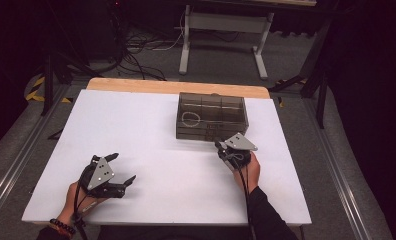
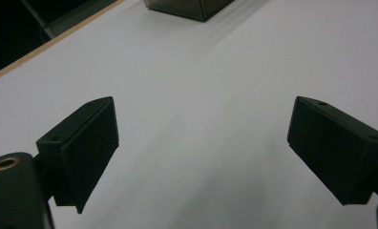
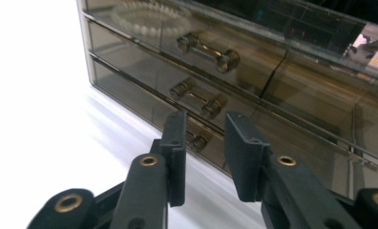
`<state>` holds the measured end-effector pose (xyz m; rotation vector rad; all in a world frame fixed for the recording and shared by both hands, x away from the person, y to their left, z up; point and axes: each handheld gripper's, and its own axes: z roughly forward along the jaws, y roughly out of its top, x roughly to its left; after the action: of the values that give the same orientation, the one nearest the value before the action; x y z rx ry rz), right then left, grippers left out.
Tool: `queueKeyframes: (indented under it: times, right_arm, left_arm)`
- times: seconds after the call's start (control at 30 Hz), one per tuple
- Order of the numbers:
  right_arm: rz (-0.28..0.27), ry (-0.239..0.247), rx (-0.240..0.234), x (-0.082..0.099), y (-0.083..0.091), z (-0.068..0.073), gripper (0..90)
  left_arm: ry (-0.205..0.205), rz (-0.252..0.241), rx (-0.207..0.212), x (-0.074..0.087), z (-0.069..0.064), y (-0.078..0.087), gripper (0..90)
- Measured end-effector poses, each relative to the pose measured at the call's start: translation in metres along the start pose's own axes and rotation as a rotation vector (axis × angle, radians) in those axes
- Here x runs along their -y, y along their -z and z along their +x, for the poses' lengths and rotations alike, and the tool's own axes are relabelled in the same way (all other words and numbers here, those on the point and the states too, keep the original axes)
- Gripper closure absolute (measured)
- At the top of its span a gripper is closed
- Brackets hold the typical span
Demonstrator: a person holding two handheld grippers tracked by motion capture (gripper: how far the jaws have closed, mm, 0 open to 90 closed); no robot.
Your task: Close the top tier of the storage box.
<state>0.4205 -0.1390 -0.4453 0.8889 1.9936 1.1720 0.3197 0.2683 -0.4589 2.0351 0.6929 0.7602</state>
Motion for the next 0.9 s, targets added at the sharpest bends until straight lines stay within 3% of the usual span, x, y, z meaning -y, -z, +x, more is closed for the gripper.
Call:
queueKeyframes:
  times: [0.53,0.83,0.9]
  right_arm:
    - [-0.076,-0.023,0.038,-0.005,0.013,0.003,40.3]
    - [-0.116,-0.021,0.003,-0.006,0.016,0.005,27.0]
    - [-0.113,-0.015,0.022,-0.006,0.015,0.007,22.3]
  left_arm:
    - [-0.005,0.002,0.003,0.0,0.0,0.001,11.1]
    - [-0.003,0.003,0.003,0.0,0.0,0.001,11.1]
    - [-0.006,0.002,0.005,0.0,0.0,0.001,11.1]
